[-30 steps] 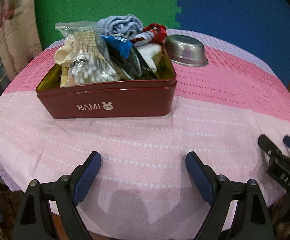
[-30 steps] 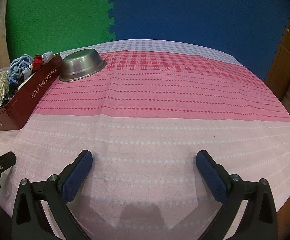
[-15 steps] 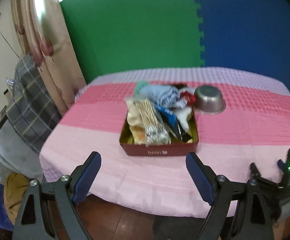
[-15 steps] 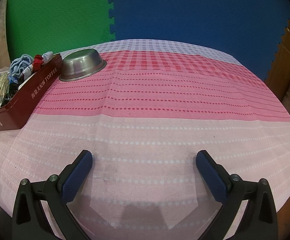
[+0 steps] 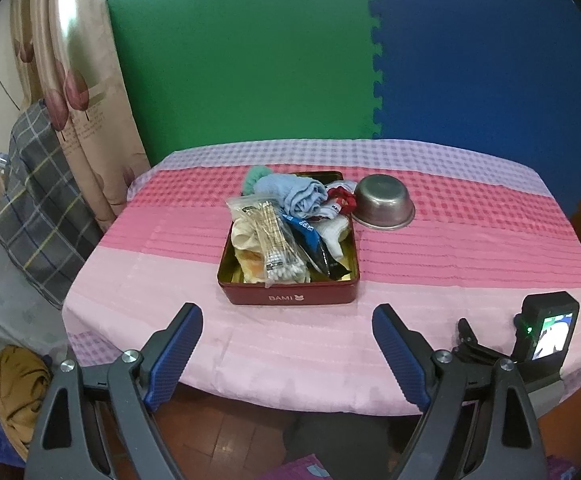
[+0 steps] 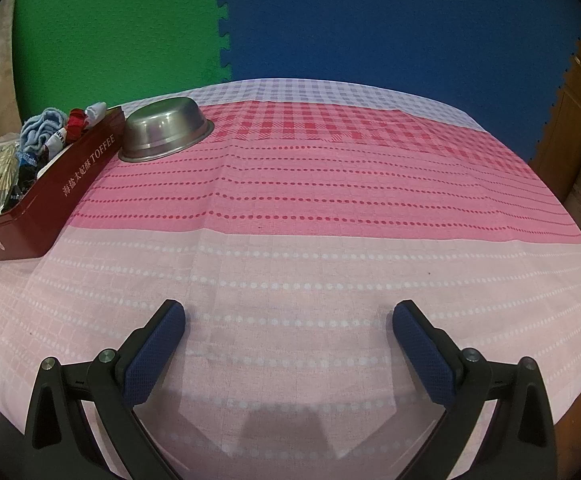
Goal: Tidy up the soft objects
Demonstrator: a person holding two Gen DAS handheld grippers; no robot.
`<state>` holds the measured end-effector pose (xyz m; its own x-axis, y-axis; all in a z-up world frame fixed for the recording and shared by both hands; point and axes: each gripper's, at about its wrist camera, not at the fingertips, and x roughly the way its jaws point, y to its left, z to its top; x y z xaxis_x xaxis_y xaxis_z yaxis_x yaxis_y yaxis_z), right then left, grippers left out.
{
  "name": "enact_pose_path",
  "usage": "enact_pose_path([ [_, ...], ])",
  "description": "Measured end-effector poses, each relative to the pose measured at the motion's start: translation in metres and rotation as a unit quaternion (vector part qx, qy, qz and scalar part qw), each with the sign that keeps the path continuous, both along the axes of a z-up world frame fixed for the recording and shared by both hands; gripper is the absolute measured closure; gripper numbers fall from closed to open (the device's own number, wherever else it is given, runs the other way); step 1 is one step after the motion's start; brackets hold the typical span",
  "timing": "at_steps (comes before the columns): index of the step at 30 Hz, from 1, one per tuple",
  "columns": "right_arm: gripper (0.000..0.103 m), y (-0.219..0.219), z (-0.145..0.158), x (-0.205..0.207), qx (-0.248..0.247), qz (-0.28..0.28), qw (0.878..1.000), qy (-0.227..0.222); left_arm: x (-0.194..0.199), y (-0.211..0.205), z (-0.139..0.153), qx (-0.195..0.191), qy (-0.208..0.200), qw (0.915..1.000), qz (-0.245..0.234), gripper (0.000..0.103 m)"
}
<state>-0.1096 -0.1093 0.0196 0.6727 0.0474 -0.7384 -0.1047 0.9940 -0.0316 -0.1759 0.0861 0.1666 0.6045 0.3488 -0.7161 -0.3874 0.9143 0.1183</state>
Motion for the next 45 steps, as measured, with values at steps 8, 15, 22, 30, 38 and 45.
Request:
enact_pose_path([
  [8, 0.0, 0.0, 0.0, 0.0, 0.0, 0.0, 1.0, 0.0, 0.003, 0.004, -0.005, -0.005, 0.007, 1.0, 0.002, 0.014],
  [15, 0.0, 0.0, 0.0, 0.0, 0.0, 0.0, 1.0, 0.0, 0.005, 0.005, -0.009, -0.007, 0.012, 0.9999, 0.001, 0.014],
  [22, 0.0, 0.001, 0.0, 0.0, 0.0, -0.001, 1.0, -0.001, 0.009, 0.007, -0.015, -0.011, 0.024, 0.9997, -0.002, 0.014],
  [30, 0.0, 0.002, 0.0, -0.001, 0.0, -0.002, 1.0, -0.001, 0.022, 0.015, -0.04, -0.032, 0.051, 0.9981, -0.016, 0.014],
  [38, 0.0, 0.002, 0.0, -0.001, 0.0, -0.003, 1.0, -0.001, 0.032, 0.024, -0.063, -0.012, 0.02, 0.9996, -0.014, 0.014],
  [45, 0.0, 0.002, 0.0, -0.002, 0.0, -0.003, 1.0, -0.001, 0.034, 0.029, -0.059, -0.007, 0.01, 0.9999, -0.007, 0.014],
])
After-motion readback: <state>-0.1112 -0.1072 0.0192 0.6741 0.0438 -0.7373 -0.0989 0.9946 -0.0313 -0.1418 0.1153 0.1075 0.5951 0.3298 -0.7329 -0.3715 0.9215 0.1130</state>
